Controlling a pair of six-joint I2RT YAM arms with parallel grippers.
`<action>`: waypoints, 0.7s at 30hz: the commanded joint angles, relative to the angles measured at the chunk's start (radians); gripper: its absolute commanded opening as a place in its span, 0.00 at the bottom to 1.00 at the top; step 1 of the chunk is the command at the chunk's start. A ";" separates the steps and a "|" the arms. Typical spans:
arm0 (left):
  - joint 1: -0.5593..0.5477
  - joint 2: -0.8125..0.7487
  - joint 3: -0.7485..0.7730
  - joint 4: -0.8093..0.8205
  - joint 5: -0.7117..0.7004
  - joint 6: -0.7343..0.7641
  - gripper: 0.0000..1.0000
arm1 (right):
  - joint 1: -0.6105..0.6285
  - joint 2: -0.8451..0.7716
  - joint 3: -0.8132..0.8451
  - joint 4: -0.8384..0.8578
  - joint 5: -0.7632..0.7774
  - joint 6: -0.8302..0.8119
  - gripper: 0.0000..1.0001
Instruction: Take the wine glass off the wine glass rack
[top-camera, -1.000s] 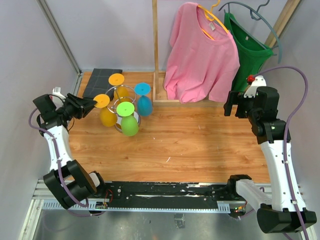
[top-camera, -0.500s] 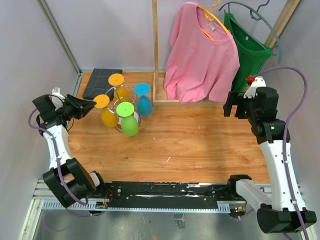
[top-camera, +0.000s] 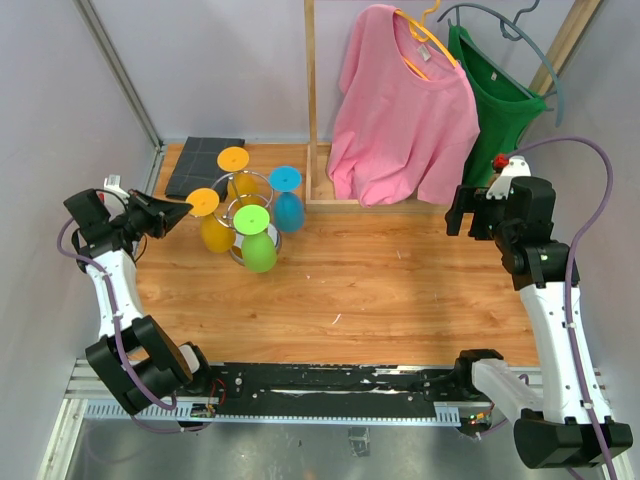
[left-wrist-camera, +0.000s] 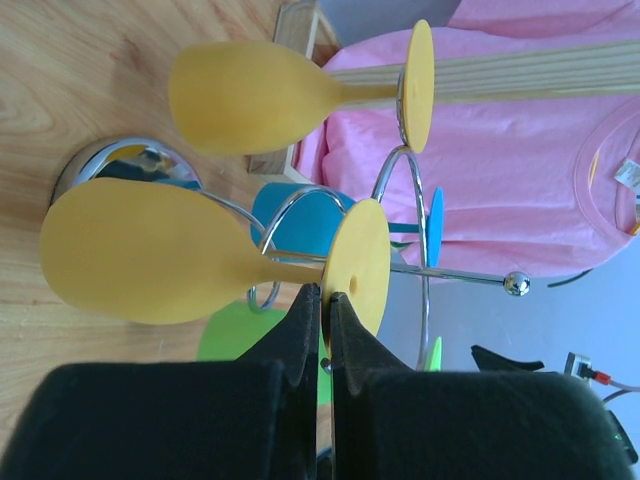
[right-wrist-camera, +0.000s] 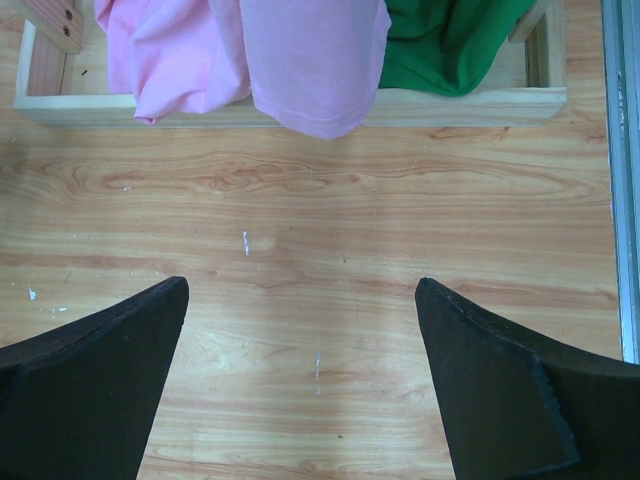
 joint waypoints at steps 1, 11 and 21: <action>0.006 -0.004 0.034 0.007 0.050 -0.004 0.00 | 0.015 -0.013 -0.007 0.000 -0.014 0.014 0.98; 0.013 -0.017 0.049 0.020 0.088 -0.042 0.00 | 0.015 -0.027 -0.021 0.000 -0.016 0.009 0.98; 0.045 -0.020 0.061 -0.025 0.102 -0.006 0.00 | 0.015 -0.035 -0.027 0.000 -0.016 0.011 0.98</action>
